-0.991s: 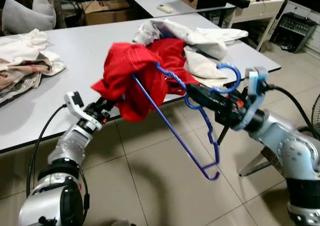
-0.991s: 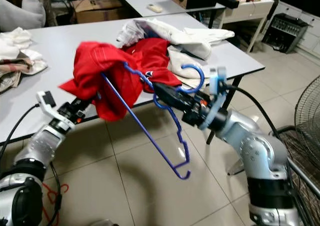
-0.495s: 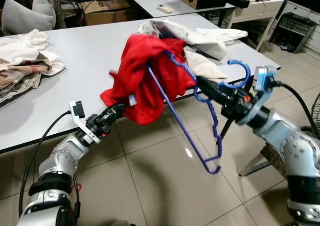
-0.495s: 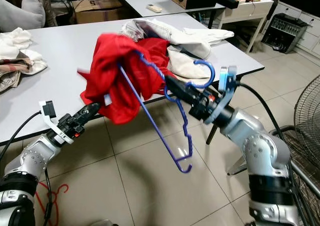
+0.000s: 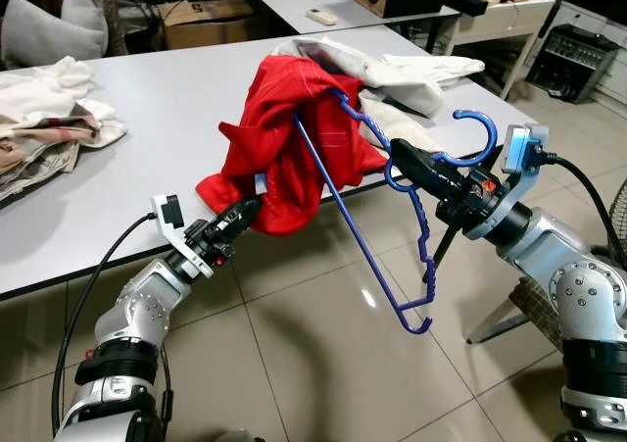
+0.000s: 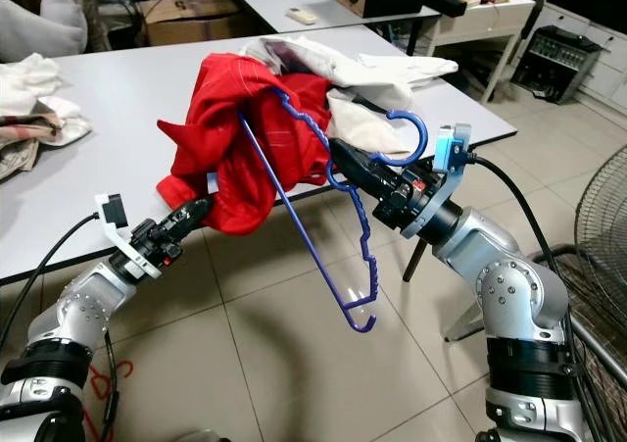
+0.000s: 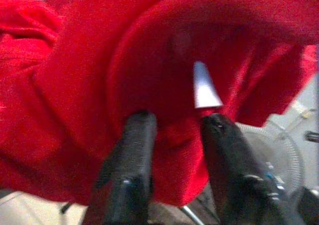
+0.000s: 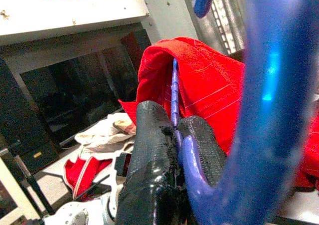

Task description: Hang hanger

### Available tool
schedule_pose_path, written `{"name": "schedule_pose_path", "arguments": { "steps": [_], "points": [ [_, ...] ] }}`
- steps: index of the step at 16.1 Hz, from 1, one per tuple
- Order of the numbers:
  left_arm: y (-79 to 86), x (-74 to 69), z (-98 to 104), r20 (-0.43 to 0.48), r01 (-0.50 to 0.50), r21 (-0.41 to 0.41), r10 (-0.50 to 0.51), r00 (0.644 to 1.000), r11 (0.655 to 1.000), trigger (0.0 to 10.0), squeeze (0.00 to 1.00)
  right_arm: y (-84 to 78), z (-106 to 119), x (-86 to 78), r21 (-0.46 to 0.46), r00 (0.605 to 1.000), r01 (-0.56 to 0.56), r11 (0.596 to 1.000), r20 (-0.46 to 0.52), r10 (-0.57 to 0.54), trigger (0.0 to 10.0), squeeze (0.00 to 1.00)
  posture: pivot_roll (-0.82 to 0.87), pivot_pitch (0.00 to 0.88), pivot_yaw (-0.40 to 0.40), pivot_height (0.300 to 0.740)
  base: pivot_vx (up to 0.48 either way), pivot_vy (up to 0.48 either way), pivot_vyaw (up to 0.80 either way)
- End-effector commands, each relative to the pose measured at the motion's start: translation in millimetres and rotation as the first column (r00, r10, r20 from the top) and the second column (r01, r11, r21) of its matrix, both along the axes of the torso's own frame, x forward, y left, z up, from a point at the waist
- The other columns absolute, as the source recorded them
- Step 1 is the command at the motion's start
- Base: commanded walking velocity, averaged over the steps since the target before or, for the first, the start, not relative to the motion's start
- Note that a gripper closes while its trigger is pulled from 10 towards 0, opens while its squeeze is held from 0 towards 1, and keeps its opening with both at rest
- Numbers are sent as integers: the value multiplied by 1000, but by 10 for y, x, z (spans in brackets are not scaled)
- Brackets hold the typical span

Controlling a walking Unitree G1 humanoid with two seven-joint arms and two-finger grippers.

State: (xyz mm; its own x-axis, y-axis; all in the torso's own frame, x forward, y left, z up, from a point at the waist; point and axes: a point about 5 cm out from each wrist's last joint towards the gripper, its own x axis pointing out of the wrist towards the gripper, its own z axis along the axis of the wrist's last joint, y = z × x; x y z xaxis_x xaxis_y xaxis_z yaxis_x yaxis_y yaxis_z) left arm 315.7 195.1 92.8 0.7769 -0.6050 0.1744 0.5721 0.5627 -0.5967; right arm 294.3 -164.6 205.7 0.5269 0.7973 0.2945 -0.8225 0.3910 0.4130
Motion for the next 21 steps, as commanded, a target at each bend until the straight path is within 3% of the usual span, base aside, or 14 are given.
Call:
{"name": "schedule_pose_path", "arguments": {
  "steps": [1,2,3,6,7,9,10,11,16,18,21],
  "points": [
    [4,26,-6,-15,-27,39,28,1000,999,10000,0,-3,118,-20,18,998,-20,1000,54,19,10000,0,-143,0,-25,740,0,0,0],
    [13,21,-9,-17,-29,40,30,999,999,10000,0,-2,119,-23,19,998,-22,1000,55,21,10000,0,-142,0,-25,740,0,0,0],
    [51,-2,1,-26,-26,-23,26,999,999,10000,1000,-1,120,-27,23,998,-26,999,56,25,10000,0,-141,0,-24,740,0,0,0],
    [58,-22,31,-24,-11,-127,8,1000,992,10000,1000,14,124,-35,33,998,-43,999,57,41,10000,0,-137,0,-27,740,0,0,0],
    [55,16,49,-37,-51,-197,44,998,979,10000,1000,26,128,-42,38,997,-59,998,58,57,10000,0,-136,0,-29,740,0,0,0],
    [40,46,52,-49,-71,-228,62,997,971,10000,1000,36,134,-47,40,996,-68,997,60,65,10000,0,-137,0,-29,740,0,0,0],
    [-38,55,25,-54,-52,-183,43,998,982,10000,733,43,142,-54,46,995,-78,996,62,75,10000,0,-138,0,-28,740,0,0,0],
    [-113,70,3,-63,-44,-165,33,997,985,10000,0,55,156,-68,52,994,-90,995,65,86,10000,0,-141,0,-27,740,0,0,0],
    [-148,141,-41,-109,-114,-140,99,989,984,10000,0,77,176,-94,65,991,-113,991,72,109,10000,0,-143,0,-23,740,0,0,0],
    [-102,160,53,-72,-146,-239,132,989,960,10000,0,76,177,-99,69,991,-114,991,71,109,10000,0,-141,0,-24,740,0,0,0],
    [-148,156,107,-30,-89,-276,84,996,957,9922,0,84,177,-101,74,991,-117,990,68,112,10000,0,-137,0,-26,740,0,0,0]
  ]
}}
